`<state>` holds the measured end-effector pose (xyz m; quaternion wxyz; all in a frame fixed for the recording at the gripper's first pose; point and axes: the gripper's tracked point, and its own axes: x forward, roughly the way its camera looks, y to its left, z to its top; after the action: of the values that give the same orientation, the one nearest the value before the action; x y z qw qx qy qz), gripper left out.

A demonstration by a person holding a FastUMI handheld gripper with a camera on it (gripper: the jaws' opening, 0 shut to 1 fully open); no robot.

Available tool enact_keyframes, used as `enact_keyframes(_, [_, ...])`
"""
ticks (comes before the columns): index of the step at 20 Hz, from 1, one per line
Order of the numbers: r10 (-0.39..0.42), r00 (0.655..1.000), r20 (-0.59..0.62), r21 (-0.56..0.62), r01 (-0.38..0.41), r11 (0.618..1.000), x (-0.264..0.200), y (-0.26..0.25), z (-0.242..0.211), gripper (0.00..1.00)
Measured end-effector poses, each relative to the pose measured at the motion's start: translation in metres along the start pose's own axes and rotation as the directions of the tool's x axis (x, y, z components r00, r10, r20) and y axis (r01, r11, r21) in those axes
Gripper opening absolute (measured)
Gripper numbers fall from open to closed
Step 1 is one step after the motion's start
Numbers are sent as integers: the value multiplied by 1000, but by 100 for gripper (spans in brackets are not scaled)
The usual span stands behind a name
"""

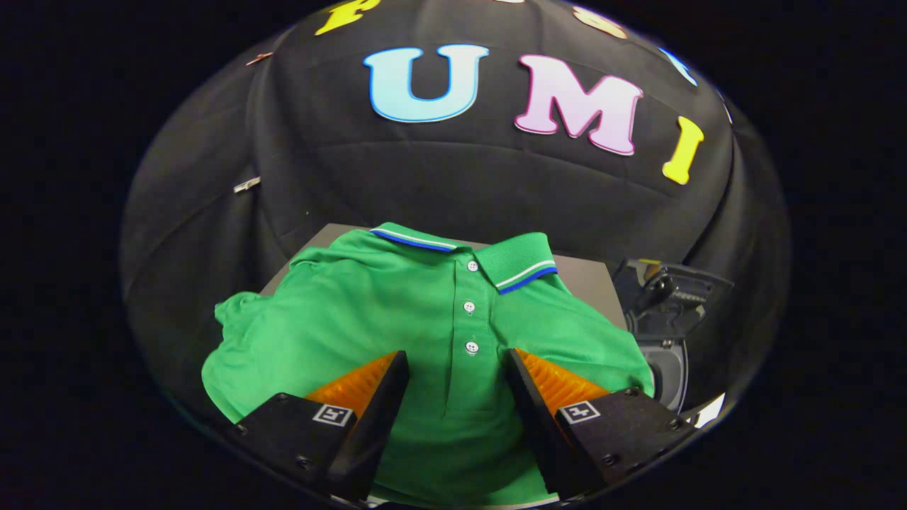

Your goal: Put the clothes into the washing machine and then close the washing machine lid.

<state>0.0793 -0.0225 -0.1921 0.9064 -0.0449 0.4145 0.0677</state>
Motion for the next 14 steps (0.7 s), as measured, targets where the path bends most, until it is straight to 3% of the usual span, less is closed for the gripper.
enact_keyframes(2, [-24, 1000, -17, 28, 24, 999, -1, -3, -1, 87])
enact_keyframes(6, [8, 998, -56, -11, -9, 1000, -2, -4, -2, 39])
enact_keyframes(11, [15, 999, -51, -46, -18, 999, -1, -1, -1, 39])
enact_keyframes(14, [-2, 999, -45, -52, 0, 999, -2, -6, -4, 11])
